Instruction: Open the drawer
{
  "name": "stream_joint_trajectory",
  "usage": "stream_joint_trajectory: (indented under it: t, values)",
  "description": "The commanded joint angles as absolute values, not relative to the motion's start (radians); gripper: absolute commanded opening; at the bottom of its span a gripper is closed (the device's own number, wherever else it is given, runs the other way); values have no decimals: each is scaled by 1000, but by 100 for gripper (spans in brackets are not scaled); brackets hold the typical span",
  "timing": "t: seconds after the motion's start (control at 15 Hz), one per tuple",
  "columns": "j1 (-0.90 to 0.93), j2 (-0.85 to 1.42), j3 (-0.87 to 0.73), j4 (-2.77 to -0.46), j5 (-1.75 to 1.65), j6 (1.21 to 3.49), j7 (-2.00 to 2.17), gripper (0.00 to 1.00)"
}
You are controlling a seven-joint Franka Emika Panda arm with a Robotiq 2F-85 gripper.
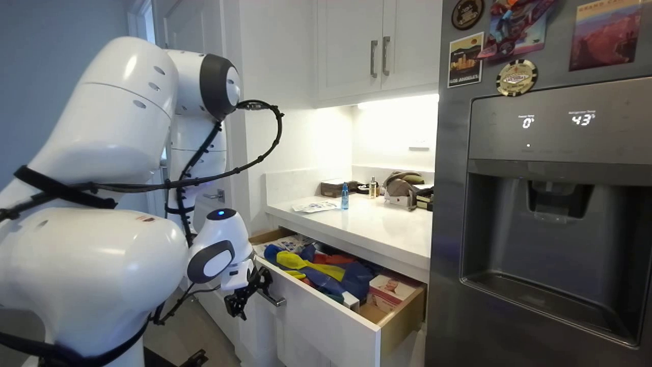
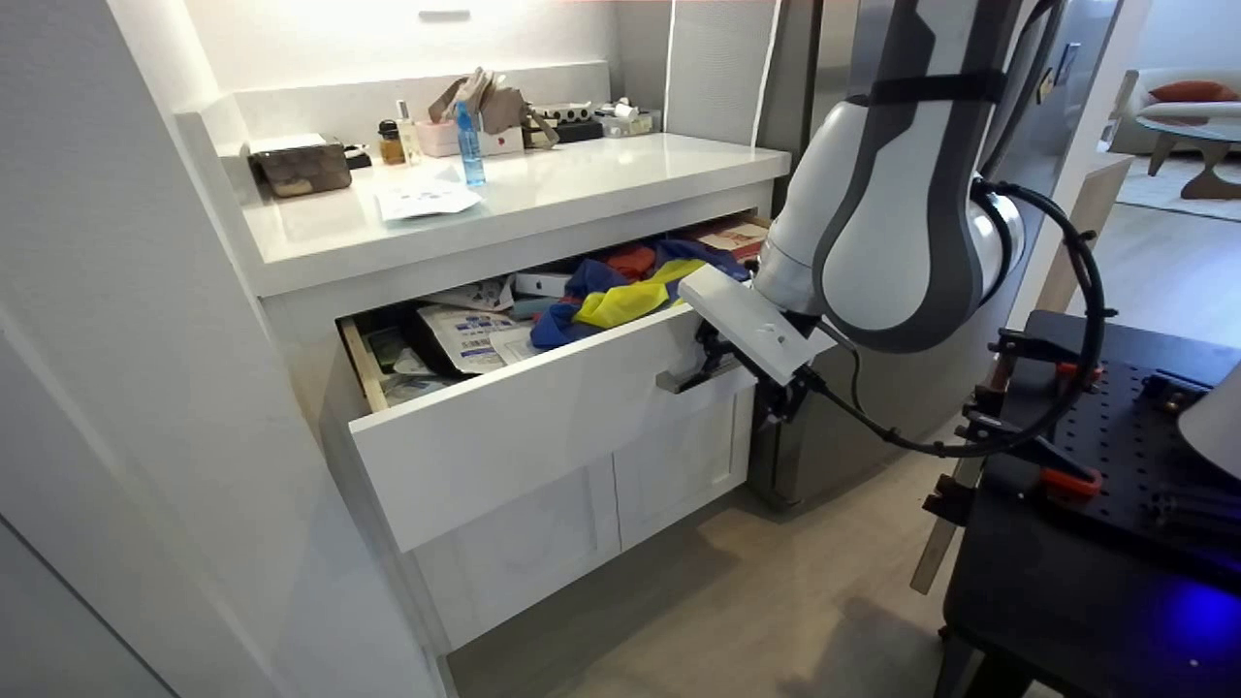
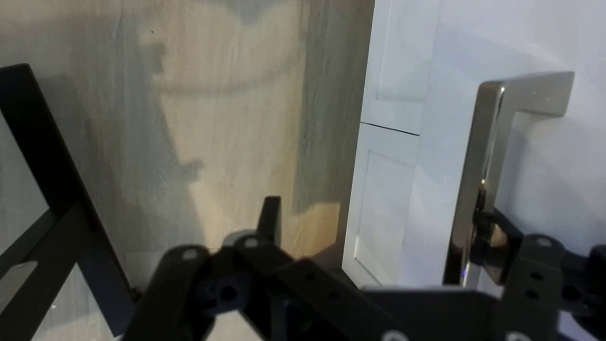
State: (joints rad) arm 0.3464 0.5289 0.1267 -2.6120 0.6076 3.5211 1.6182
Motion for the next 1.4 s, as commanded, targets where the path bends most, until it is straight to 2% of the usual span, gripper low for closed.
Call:
stream_joint_trajectory:
  t: [0.0, 0.6, 0.93, 1.2, 1.33]
  values:
    - [366, 477, 77, -2697, 652, 3400, 1549, 100]
    - [665, 407, -148, -2723, 751, 3294, 1540, 100]
    - [809, 414, -248, -2740, 739, 3364, 1584, 100]
    - [847, 441, -242, -2763, 719, 3512, 1615, 100]
    - [1016, 430, -391, -2740, 747, 3464, 1613, 100]
